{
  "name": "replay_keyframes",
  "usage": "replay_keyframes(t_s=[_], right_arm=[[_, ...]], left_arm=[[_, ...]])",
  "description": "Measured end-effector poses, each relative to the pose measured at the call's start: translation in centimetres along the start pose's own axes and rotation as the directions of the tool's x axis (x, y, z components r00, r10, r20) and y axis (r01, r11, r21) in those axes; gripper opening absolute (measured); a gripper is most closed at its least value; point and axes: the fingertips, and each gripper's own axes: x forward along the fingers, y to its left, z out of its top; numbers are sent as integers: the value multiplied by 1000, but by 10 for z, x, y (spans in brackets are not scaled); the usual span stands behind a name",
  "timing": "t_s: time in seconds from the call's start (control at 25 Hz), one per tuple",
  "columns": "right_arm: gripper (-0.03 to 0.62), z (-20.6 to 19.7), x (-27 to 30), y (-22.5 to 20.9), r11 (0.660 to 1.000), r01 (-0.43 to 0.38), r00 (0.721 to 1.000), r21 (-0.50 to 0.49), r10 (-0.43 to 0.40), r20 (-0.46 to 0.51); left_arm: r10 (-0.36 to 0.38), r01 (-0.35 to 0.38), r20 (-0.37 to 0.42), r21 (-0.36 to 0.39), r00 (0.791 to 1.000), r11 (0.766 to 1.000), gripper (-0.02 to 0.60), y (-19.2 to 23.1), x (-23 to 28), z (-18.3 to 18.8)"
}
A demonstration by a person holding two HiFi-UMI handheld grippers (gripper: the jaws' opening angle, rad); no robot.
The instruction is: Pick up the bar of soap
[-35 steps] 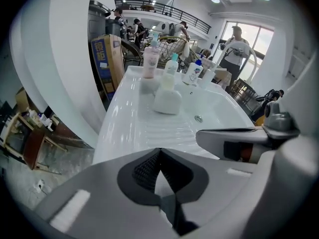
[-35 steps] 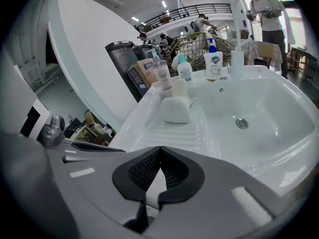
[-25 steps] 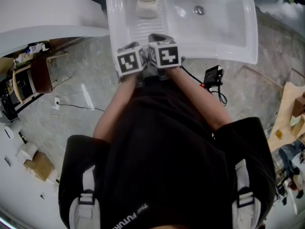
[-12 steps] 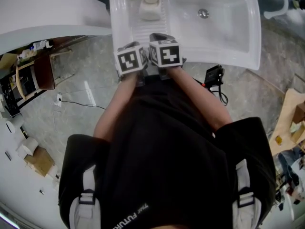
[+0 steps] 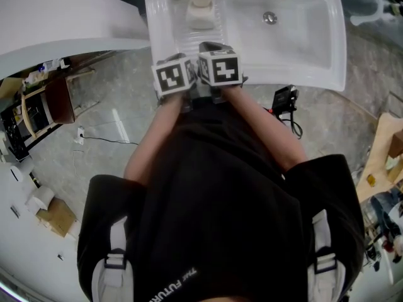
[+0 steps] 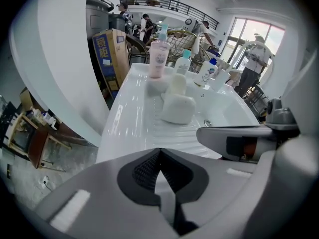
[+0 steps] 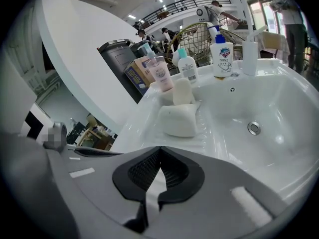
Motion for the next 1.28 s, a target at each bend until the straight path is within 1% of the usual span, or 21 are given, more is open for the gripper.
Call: replay_keyframes(t_s=[0.2,0.36,0.56,0.72,0.88,0.96,1.12,1.28], right_arm=[[14,9,1,-4,1000,20,1000,8,-20,10],[15,19,5,1,1000,30,999,-6,-30,26],[14,33,9,4,997,70,996,-19,-69,52],[15,45,12,6,995,97,992,-6,-96,77],[15,64,13,4,989,145,983,-13,-142,119],[15,72,15,4,987,163,979,-11,-160,130],[15,87,21,2,982,187,970,20,-188,156],[15,101,27,-1,975,220,959,43,-224,172]], left_arm=[[-9,10,-3,15,1000,1000,-3,0,4,8],[-34,34,0,27,999,999,-3,1,6,20],[-46,46,-6,54,999,997,-3,10,11,35],[-71,72,-22,66,997,995,-3,16,15,44],[-83,84,-19,92,996,992,-3,25,18,57],[-89,92,-27,92,996,992,-3,32,22,58],[-99,102,-35,117,994,988,-3,42,21,67],[-109,113,-36,126,993,986,-3,55,23,75]])
